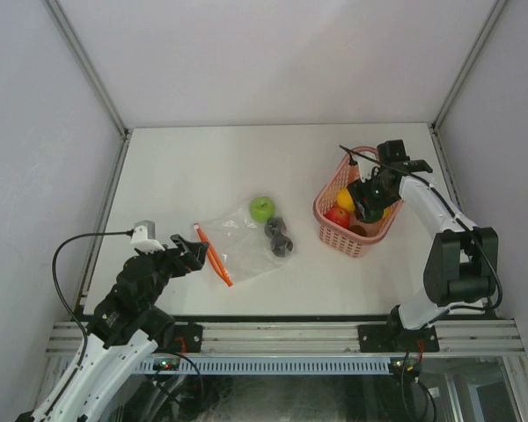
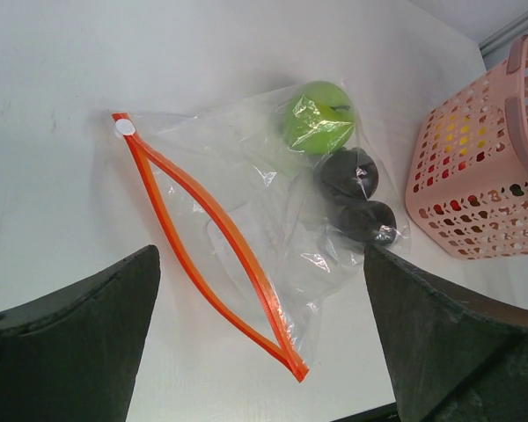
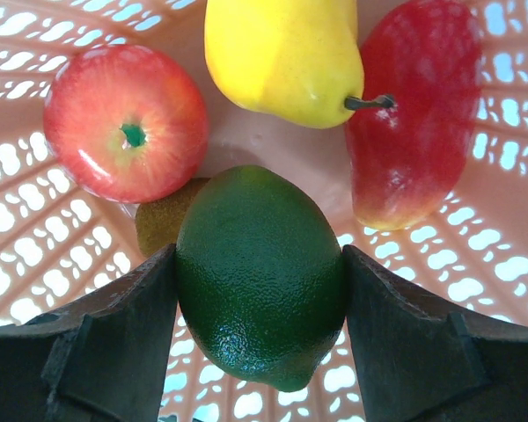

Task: Open the zip-top bag and remove the fake food
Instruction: Place the fake fruit in the bin.

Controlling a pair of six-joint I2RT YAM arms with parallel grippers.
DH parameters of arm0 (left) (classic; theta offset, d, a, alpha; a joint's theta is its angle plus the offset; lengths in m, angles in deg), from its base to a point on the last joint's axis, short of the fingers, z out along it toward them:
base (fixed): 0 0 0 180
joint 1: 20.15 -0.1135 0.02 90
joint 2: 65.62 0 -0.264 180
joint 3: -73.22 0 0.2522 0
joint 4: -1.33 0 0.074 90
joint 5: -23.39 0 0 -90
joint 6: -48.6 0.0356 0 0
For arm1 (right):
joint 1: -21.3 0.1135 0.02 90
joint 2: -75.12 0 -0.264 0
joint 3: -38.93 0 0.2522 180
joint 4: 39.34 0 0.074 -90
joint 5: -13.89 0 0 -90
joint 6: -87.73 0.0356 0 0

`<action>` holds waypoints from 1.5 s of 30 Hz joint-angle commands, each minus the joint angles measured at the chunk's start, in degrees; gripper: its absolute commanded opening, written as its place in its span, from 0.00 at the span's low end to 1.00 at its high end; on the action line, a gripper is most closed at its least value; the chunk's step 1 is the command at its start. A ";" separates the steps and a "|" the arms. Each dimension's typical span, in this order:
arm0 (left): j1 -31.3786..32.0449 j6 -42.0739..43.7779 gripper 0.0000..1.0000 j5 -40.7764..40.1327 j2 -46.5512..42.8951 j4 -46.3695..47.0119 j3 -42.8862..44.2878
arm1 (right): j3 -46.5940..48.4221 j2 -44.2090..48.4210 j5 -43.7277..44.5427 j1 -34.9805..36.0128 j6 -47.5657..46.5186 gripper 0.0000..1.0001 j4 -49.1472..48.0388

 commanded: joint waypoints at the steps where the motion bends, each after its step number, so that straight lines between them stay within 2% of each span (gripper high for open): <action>1: -0.34 -0.24 1.00 -1.17 -0.50 1.53 1.44 | 1.57 -2.07 1.38 0.99 -0.85 0.56 -0.60; 9: -0.31 -0.18 1.00 -1.14 -0.48 1.71 1.48 | 2.68 -3.62 1.41 1.73 -2.00 0.61 1.95; 25: -0.34 -0.19 1.00 -0.93 -0.48 2.21 1.19 | 4.87 -11.34 3.86 4.59 -2.18 0.61 5.02; 32: -0.29 -0.25 1.00 -0.81 -0.19 2.46 1.11 | 5.08 -12.97 4.84 4.37 -1.90 0.65 4.58; 37: -0.32 -0.21 1.00 -0.88 -0.13 2.69 0.95 | 5.20 -13.19 5.48 4.20 -1.87 0.72 4.63; 40: -0.35 -0.24 1.00 -0.81 -0.02 2.74 0.98 | 5.18 -12.88 5.18 4.02 -1.85 0.79 4.66; 42: -0.35 -0.24 1.00 -0.77 -0.02 2.76 0.95 | 5.21 -12.75 5.00 3.94 -1.76 0.90 4.75; 45: -0.30 -0.21 1.00 -0.81 -0.01 2.78 1.00 | 5.18 -12.66 4.76 3.84 -1.67 0.94 4.75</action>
